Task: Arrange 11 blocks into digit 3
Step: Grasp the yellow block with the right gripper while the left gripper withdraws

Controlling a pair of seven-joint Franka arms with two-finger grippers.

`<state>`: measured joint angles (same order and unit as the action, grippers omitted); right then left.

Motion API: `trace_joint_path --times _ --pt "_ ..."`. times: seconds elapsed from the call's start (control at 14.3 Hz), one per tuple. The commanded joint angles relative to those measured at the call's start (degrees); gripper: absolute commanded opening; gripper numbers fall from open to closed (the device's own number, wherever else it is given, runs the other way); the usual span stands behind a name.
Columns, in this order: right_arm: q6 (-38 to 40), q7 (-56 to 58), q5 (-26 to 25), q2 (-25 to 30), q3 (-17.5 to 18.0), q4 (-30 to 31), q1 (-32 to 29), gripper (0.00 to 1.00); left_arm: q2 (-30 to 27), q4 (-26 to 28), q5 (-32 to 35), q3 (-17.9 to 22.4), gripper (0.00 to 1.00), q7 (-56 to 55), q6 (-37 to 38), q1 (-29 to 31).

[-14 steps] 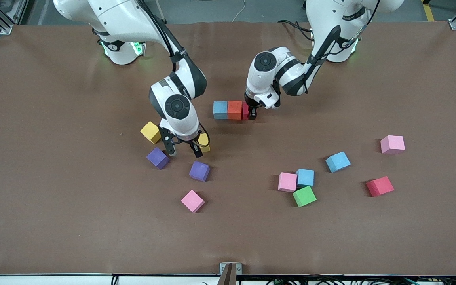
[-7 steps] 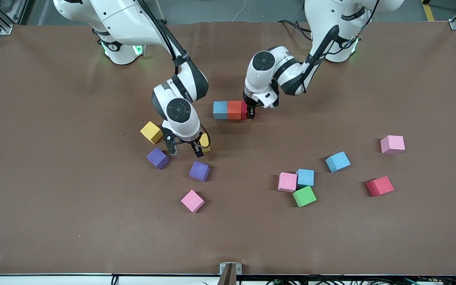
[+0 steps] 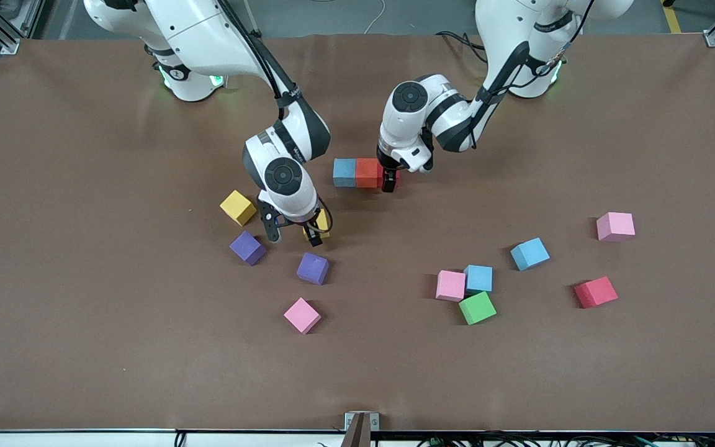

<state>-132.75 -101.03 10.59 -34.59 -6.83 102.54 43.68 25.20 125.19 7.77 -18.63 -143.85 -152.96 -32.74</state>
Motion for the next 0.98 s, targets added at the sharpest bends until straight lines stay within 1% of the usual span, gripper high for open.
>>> trace_joint_path --times 0.0,0.07,0.28,0.42,0.56,0.7,0.84,0.91 --pt "-0.14 -0.92 1.27 -0.39 0.06 -0.67 0.35 0.93 -0.50 -5.46 1.11 0.00 1.00 1.02 7.13 0.57" --pt "-0.05 -0.92 1.54 -0.39 0.06 -0.67 0.35 0.92 -0.59 -6.96 1.11 0.00 1.00 1.29 8.80 0.57" --pt "-0.05 -0.92 1.63 -0.39 0.06 -0.67 0.18 0.82 -1.65 -12.32 1.73 0.09 0.99 5.67 14.69 0.83" --pt "0.12 -0.92 1.72 -0.39 0.06 -0.76 -0.18 0.76 -1.47 -17.67 1.81 0.70 0.99 8.91 20.48 0.92" --pt "0.12 -1.01 1.72 -0.31 0.06 -0.76 -0.35 0.73 -1.30 -22.16 1.73 1.23 0.99 15.23 25.67 2.32" --pt "0.21 -0.92 1.72 -0.31 0.06 -0.76 -0.44 0.73 -1.38 -25.59 1.73 1.23 0.99 19.55 29.72 4.43" --pt "0.30 -0.92 1.72 -0.31 0.06 -0.76 -0.53 0.73 -1.47 -28.50 1.73 1.32 0.99 24.82 32.28 5.48" --pt "0.39 -0.92 1.72 -0.31 0.06 -0.76 -0.62 0.71 -1.56 -30.25 1.81 1.23 0.99 26.67 34.20 7.23"
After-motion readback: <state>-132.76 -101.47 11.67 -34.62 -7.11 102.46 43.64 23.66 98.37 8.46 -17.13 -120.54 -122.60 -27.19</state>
